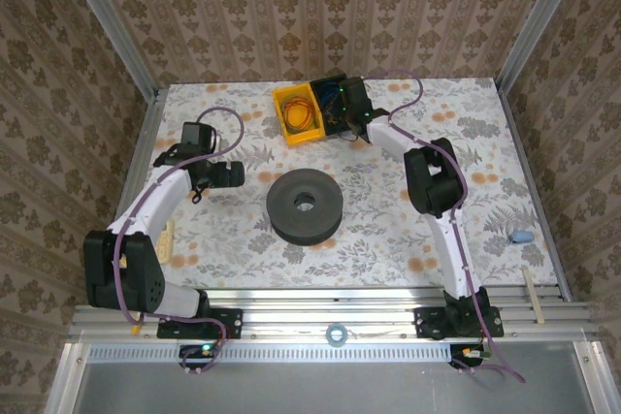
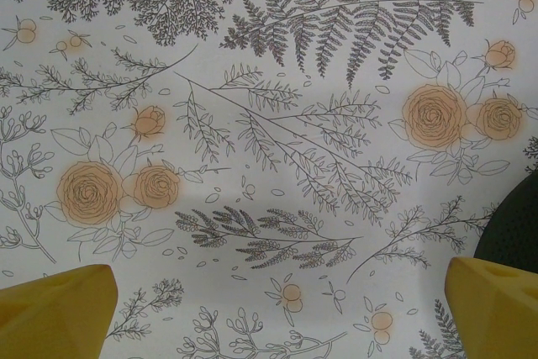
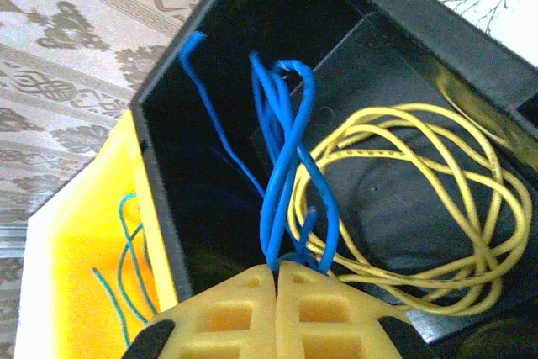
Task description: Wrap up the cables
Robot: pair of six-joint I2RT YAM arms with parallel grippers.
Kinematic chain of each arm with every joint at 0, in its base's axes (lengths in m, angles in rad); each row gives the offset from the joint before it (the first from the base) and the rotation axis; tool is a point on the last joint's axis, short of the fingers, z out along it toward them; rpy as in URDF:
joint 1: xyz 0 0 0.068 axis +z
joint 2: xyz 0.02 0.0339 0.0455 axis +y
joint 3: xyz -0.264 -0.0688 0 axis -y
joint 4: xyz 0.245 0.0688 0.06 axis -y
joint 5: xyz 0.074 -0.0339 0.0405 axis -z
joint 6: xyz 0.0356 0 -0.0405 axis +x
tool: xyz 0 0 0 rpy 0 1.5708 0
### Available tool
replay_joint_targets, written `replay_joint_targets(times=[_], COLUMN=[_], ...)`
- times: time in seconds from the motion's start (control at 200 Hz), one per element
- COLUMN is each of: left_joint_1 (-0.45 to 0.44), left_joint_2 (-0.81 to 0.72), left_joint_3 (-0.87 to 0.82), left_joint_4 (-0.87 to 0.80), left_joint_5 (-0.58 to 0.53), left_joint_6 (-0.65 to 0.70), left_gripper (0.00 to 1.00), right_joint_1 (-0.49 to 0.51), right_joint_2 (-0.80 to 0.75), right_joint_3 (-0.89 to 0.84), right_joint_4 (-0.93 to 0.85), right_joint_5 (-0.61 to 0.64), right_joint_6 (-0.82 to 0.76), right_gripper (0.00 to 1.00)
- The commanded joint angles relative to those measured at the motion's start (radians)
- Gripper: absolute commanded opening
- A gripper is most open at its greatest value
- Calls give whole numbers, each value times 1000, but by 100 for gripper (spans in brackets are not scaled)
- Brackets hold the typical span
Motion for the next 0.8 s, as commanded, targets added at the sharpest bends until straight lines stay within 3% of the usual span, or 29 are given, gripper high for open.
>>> replay_joint_targets(times=[0.0,0.795], left_joint_1=[-3,-3], left_joint_2=[-20,-17], left_joint_3=[-6,-1], left_joint_4=[-14,-12], left_joint_5=[-6,-2], left_joint_6=[18,17], left_gripper=[100,100], right_joint_1=[-7,-26], right_joint_2=[-87,-220], right_joint_3=[-26,-96], right_joint_4=[58,110], right_joint_5=[-9,-61], right_joint_6=[-22,-122], right_gripper=[0,0])
